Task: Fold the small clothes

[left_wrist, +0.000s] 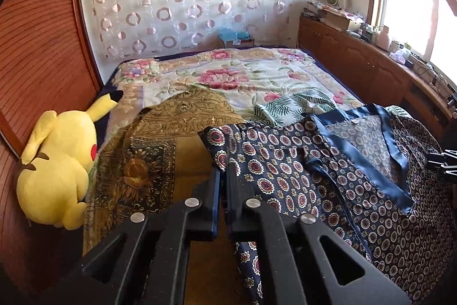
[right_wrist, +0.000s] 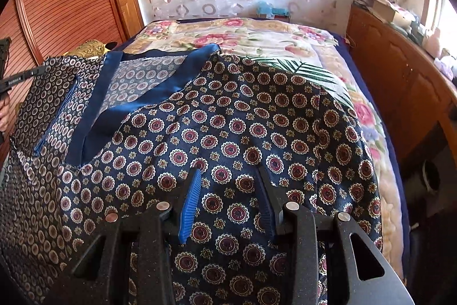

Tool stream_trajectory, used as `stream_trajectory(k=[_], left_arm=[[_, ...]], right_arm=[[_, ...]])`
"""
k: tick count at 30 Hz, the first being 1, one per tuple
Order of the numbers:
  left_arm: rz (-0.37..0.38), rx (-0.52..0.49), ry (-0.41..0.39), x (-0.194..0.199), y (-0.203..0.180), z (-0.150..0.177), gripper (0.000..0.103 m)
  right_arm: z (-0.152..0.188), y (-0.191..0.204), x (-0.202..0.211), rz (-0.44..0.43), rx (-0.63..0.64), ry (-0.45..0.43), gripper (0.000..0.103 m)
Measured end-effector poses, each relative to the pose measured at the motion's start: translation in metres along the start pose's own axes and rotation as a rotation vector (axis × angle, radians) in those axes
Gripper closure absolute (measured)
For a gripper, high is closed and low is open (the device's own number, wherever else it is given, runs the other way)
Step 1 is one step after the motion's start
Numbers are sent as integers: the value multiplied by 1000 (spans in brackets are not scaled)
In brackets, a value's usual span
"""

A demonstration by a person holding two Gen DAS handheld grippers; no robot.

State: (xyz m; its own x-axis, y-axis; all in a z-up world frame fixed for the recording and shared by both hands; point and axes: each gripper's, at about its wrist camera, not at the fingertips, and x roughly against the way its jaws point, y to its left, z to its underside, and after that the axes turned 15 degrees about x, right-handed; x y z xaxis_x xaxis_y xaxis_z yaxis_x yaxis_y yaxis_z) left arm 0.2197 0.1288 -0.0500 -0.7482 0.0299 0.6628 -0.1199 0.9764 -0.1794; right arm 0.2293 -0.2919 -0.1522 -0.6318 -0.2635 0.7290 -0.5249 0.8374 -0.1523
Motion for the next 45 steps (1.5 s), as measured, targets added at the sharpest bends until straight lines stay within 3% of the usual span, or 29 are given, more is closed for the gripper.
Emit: stream_trajectory(k=[2,5,8,10,12,13,27,32,41,45], left_arm=[[-27,-1,-34,10,-1,-1,95],[-31,6,-93,27,-4,-2,83],[1,30,-145,44,-5,-2,61],[30,42,-157,50,-8,-2,52],[45,44,-160,53,-15,-1,24],[60,41,-165,55,-19,1,21],[193,-53,-26,14,-104,44,20],[197,-108,21,-4,-121,61,20],[208,-147,120,-22,-125,75,20],[204,-160,140,-25,-128,80,20]], right_arm=[[0,6,-8,2,14,-5,56],[-3,17,-14,11,36,4,51],[-5,22,-17,8,60,11,43],[-7,24,-18,3,68,13,38],[-7,24,-19,-2,67,14,36],[-8,24,-20,-2,67,14,36],[-9,22,-26,19,63,24,26],[-7,19,-24,39,43,30,25],[36,-18,35,154,-102,-18,25],[63,-39,51,179,-165,17,29]])
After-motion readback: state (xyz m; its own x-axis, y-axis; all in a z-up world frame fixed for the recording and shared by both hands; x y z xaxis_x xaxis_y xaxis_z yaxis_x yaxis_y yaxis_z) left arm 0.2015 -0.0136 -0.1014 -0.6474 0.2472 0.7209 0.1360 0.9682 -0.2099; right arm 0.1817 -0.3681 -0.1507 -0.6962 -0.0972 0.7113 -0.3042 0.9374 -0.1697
